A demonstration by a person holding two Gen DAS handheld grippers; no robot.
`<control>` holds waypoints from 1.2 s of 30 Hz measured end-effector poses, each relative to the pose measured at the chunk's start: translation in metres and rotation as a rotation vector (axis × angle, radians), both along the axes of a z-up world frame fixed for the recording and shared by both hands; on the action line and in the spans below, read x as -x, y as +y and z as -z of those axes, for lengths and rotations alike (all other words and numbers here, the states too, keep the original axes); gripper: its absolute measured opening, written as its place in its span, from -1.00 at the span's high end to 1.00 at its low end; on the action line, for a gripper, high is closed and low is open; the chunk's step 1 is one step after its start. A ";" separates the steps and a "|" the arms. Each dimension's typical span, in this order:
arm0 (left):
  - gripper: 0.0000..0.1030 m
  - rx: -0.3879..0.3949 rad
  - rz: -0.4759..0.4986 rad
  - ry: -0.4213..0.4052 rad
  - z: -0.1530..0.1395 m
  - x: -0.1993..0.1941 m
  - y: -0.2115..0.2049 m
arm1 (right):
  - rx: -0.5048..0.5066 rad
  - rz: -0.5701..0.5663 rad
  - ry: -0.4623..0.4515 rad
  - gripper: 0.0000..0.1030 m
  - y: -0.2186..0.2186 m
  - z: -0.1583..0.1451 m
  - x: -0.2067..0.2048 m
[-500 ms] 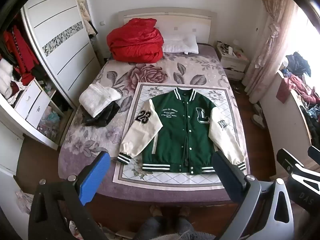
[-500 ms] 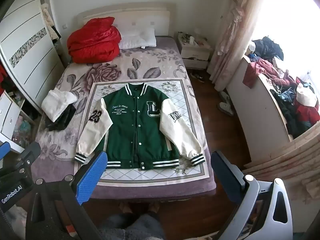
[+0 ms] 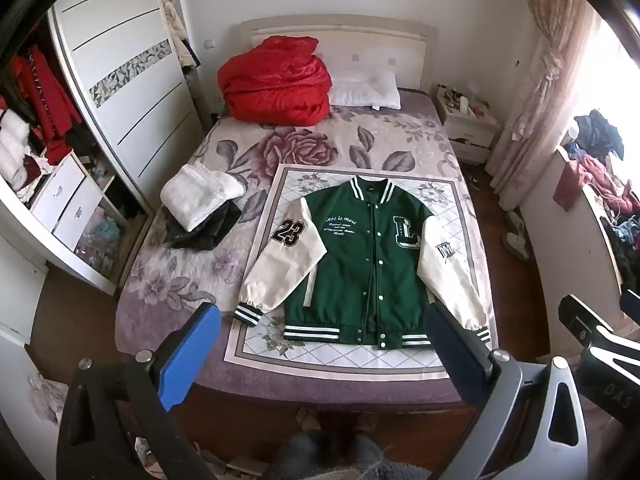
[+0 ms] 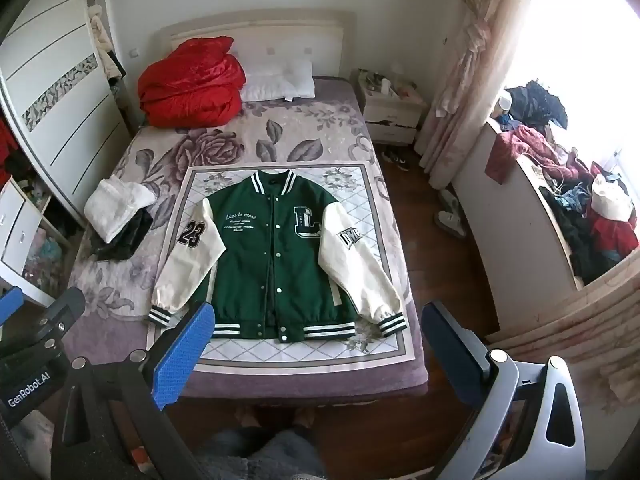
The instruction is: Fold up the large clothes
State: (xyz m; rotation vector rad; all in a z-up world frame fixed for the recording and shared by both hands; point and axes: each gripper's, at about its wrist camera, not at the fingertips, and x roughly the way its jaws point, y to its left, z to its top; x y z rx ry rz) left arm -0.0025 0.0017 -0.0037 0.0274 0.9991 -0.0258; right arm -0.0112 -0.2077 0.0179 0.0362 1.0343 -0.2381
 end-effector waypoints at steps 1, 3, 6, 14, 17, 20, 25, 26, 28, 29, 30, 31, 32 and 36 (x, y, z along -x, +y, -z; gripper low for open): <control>-1.00 0.001 0.001 -0.001 0.000 0.001 0.000 | 0.000 -0.002 0.000 -1.00 0.000 0.000 0.000; -1.00 0.000 0.001 -0.002 -0.003 -0.003 -0.001 | 0.001 -0.001 0.000 -1.00 -0.001 -0.001 0.000; -1.00 -0.002 0.005 -0.006 -0.005 -0.001 0.000 | 0.003 -0.001 -0.001 -1.00 0.000 0.000 0.001; -1.00 0.002 -0.005 -0.013 -0.017 -0.001 0.003 | 0.008 -0.001 -0.006 -1.00 0.001 -0.009 -0.002; -1.00 0.001 -0.005 -0.013 -0.018 -0.002 0.002 | 0.010 -0.002 -0.007 -1.00 0.003 -0.008 -0.001; -1.00 0.002 -0.006 -0.016 -0.021 -0.004 0.004 | 0.010 -0.002 -0.009 -1.00 0.002 -0.009 -0.002; -1.00 0.002 -0.006 -0.016 -0.022 -0.004 0.003 | 0.011 -0.002 -0.010 -1.00 0.001 -0.013 -0.004; -1.00 0.002 -0.006 -0.016 -0.022 -0.004 0.004 | 0.011 -0.002 -0.013 -1.00 0.001 -0.011 -0.002; -1.00 0.002 -0.008 -0.017 -0.024 -0.004 0.004 | 0.012 -0.003 -0.013 -1.00 0.001 -0.011 -0.003; -1.00 0.001 -0.009 -0.018 -0.022 -0.003 0.004 | 0.013 -0.004 -0.014 -1.00 0.001 -0.010 -0.002; -1.00 0.001 -0.006 -0.018 -0.022 -0.003 0.003 | 0.012 -0.004 -0.014 -1.00 0.001 -0.010 -0.002; -1.00 0.001 -0.006 -0.019 -0.022 -0.003 0.004 | 0.012 -0.005 -0.014 -1.00 0.000 -0.012 -0.003; -1.00 0.000 -0.007 -0.020 -0.023 -0.004 0.004 | 0.012 -0.004 -0.015 -1.00 0.001 -0.011 -0.002; -1.00 0.000 -0.008 -0.021 -0.026 -0.005 0.005 | 0.011 -0.004 -0.016 -1.00 0.002 -0.016 -0.004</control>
